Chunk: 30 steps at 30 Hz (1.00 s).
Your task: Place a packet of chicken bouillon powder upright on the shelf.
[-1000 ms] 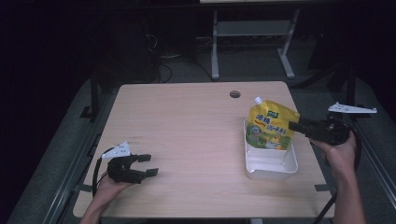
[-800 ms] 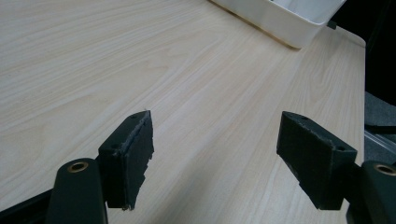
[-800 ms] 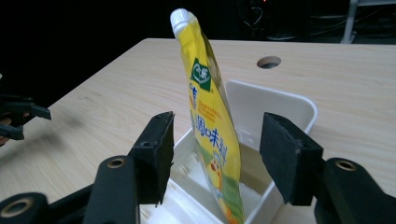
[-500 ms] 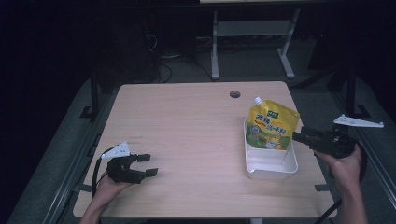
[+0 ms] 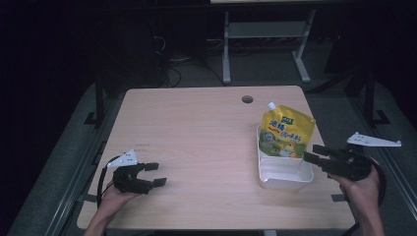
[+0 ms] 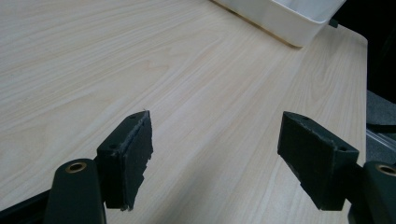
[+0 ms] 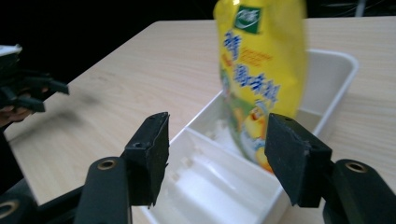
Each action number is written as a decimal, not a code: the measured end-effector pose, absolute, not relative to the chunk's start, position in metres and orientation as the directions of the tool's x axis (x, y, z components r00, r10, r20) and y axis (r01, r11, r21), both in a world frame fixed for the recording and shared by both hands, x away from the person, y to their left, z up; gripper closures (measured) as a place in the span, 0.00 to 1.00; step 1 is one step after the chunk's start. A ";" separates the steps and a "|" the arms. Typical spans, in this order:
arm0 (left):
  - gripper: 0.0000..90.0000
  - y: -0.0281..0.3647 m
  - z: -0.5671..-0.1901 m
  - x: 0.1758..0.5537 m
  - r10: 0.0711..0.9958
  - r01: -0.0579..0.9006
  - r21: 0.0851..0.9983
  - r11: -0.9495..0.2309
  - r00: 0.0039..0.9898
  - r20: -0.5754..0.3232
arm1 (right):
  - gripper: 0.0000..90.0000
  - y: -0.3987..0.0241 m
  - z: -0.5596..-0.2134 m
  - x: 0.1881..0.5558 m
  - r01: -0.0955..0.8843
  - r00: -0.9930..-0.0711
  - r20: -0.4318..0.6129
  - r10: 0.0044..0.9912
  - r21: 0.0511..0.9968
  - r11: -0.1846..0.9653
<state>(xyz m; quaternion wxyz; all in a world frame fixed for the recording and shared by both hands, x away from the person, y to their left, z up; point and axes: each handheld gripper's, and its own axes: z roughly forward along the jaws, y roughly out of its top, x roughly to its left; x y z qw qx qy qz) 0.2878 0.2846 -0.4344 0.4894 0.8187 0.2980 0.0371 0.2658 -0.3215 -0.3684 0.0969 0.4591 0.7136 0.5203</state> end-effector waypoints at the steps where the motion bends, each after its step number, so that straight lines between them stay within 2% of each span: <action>1: 0.29 0.285 -0.434 0.288 0.524 0.452 0.823 -0.343 0.819 -0.232 | 0.43 -0.319 -0.368 0.263 0.551 -0.566 0.332 0.754 0.833 0.047; 13: 0.28 0.285 -0.434 0.287 0.525 0.451 0.825 -0.341 0.819 -0.231 | 0.41 -0.278 -0.368 0.243 0.525 -0.639 0.298 0.709 0.843 0.119; 30: 0.28 0.283 -0.434 0.286 0.523 0.445 0.820 -0.361 0.824 -0.217 | 0.35 -0.219 -0.368 0.246 0.489 -0.731 0.262 0.630 0.846 0.215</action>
